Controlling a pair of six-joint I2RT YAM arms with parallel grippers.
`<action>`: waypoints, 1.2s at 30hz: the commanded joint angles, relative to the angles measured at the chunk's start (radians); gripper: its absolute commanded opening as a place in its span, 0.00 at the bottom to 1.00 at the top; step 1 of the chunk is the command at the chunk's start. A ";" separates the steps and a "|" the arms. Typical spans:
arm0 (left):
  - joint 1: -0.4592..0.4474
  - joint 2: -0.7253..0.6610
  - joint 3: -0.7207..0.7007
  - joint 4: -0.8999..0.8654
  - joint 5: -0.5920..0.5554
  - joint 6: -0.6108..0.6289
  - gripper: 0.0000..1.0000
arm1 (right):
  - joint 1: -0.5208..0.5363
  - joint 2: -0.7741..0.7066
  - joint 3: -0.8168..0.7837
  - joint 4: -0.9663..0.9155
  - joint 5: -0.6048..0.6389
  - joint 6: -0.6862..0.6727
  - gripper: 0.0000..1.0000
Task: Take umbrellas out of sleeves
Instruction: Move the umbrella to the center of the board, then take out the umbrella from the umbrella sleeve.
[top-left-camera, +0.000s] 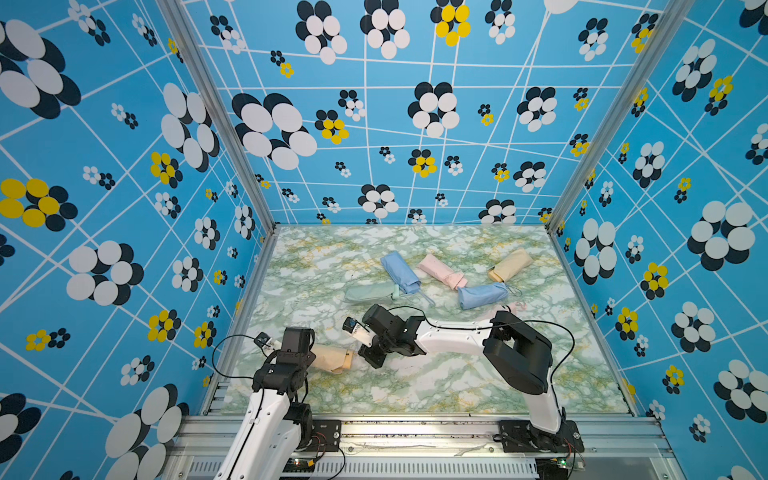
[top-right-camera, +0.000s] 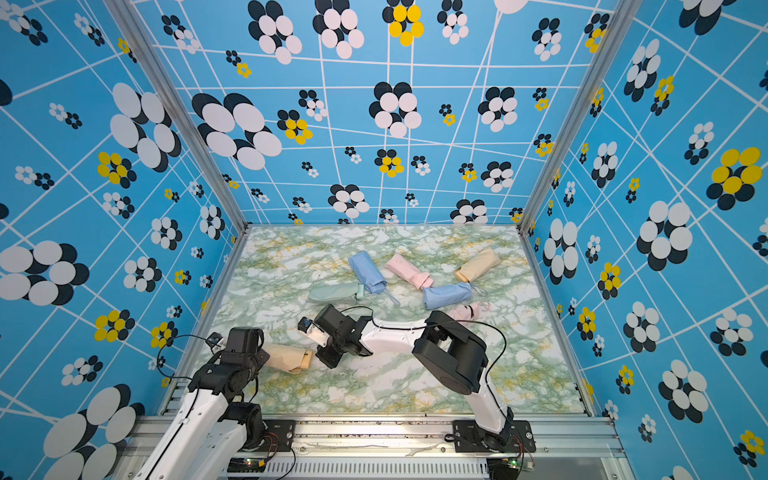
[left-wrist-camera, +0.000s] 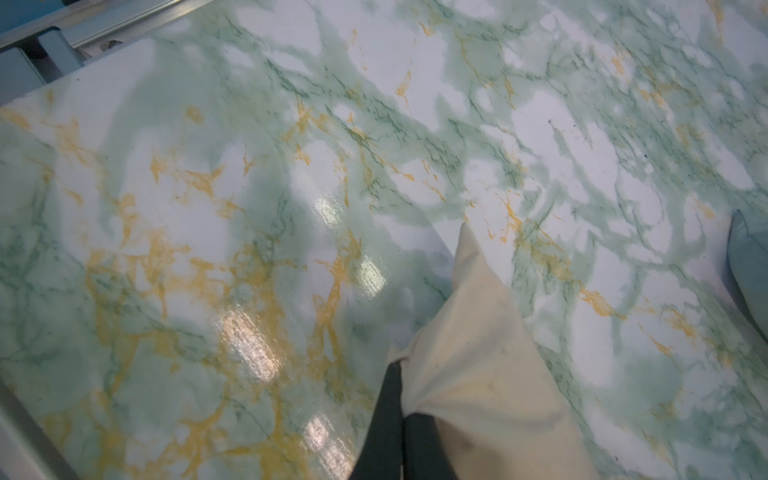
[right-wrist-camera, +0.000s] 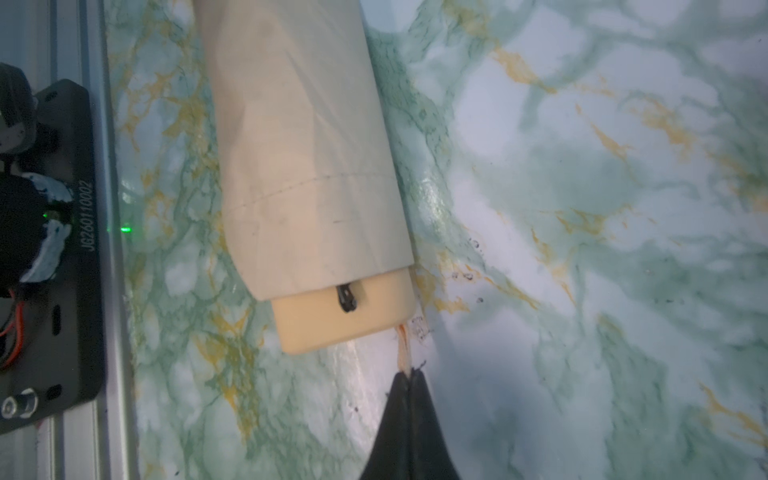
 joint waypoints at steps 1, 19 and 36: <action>0.036 -0.026 -0.020 -0.011 -0.033 -0.020 0.00 | 0.005 0.012 0.041 0.012 0.038 0.040 0.00; 0.149 -0.071 -0.080 0.014 0.016 -0.068 0.00 | 0.005 0.003 0.005 0.010 0.072 0.043 0.00; 0.181 -0.089 -0.082 0.006 -0.024 -0.058 0.00 | 0.005 -0.014 -0.023 0.001 0.093 0.054 0.00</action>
